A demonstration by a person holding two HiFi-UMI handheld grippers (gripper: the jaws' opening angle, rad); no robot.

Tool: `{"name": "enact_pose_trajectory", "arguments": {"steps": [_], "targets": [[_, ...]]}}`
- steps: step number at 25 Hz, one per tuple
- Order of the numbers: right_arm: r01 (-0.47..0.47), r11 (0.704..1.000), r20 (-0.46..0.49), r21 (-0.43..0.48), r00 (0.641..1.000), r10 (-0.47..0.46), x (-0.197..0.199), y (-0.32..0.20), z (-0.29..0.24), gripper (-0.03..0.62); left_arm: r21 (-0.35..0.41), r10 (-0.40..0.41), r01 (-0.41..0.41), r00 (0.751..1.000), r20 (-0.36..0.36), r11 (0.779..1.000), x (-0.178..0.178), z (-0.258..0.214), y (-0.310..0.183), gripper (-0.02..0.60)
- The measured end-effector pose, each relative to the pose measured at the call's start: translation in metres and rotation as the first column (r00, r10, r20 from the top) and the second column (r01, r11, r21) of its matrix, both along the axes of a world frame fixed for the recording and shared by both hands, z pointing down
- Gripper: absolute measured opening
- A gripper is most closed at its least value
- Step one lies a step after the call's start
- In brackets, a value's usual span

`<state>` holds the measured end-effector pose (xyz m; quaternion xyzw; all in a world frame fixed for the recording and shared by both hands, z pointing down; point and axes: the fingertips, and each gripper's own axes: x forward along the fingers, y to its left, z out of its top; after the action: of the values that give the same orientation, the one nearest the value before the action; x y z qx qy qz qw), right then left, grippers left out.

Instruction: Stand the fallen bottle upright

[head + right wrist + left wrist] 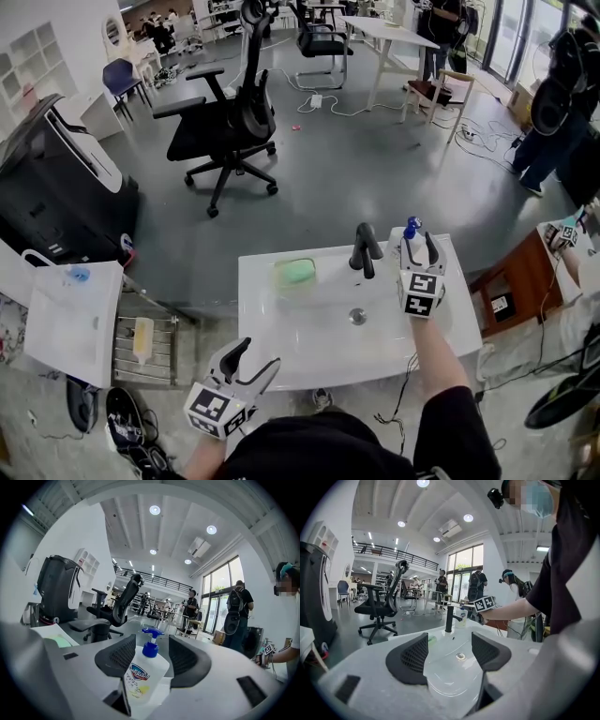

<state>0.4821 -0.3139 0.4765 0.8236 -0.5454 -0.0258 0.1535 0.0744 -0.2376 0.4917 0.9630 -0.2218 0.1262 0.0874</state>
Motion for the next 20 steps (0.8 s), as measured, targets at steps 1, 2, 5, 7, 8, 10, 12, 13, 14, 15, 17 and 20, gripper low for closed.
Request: {"name": "enact_pose_trajectory", "arguments": {"steps": [1,2,5,7,8,10,12,13,14,15,17,20], "targets": [[0.001,1.000,0.002,0.004,1.000,-0.001,-0.002,0.001,-0.002,0.219,-0.001,-0.001,0.001,1.000,-0.002,1.000,-0.002,0.000,0.000,0.304],[0.003,1.000,0.004,0.008,1.000,-0.003,-0.005,0.003,-0.004,0.219,-0.004,-0.002,0.002,1.000,-0.005,1.000,-0.004,0.000,0.000,0.304],[-0.001,1.000,0.014,0.028,1.000,0.001,-0.012,0.010,-0.013,0.219,-0.007,0.008,-0.008,1.000,-0.018,1.000,-0.007,-0.002,0.000,0.304],[-0.008,0.999,0.023,0.046,1.000,0.007,-0.017,0.017,-0.018,0.219,0.000,0.023,-0.023,0.999,-0.026,1.000,-0.006,-0.005,0.000,0.304],[-0.009,0.998,0.027,0.055,1.000,0.007,-0.021,0.022,-0.021,0.218,0.002,0.030,-0.030,0.999,-0.031,1.000,-0.006,-0.006,0.001,0.304],[-0.005,0.997,0.035,0.078,0.999,0.003,-0.031,0.031,-0.029,0.193,0.003,0.043,-0.043,0.998,-0.042,0.999,-0.007,-0.007,0.002,0.304],[-0.005,0.995,0.042,0.101,0.999,0.001,-0.040,0.042,-0.038,0.167,0.010,0.061,-0.060,0.997,-0.050,0.998,-0.008,-0.009,0.003,0.304],[-0.007,0.994,0.046,0.111,0.999,0.002,-0.044,0.047,-0.041,0.161,0.012,0.069,-0.069,0.996,-0.054,0.998,-0.009,-0.011,0.004,0.304],[-0.009,0.993,0.049,0.120,0.999,0.003,-0.048,0.053,-0.045,0.144,0.015,0.077,-0.077,0.995,-0.057,0.997,-0.010,-0.012,0.004,0.304],[-0.009,0.992,0.051,0.126,0.999,0.003,-0.053,0.058,-0.048,0.122,0.020,0.084,-0.083,0.995,-0.059,0.996,-0.011,-0.014,0.004,0.304],[-0.011,0.990,0.059,0.138,0.998,0.003,-0.063,0.069,-0.052,0.085,0.032,0.097,-0.096,0.993,-0.063,0.995,-0.014,-0.017,0.005,0.296],[-0.023,0.988,0.100,0.154,0.995,0.008,-0.079,0.089,-0.056,0.006,0.049,0.122,-0.119,0.990,-0.072,0.992,-0.018,-0.020,0.007,0.278]]}}
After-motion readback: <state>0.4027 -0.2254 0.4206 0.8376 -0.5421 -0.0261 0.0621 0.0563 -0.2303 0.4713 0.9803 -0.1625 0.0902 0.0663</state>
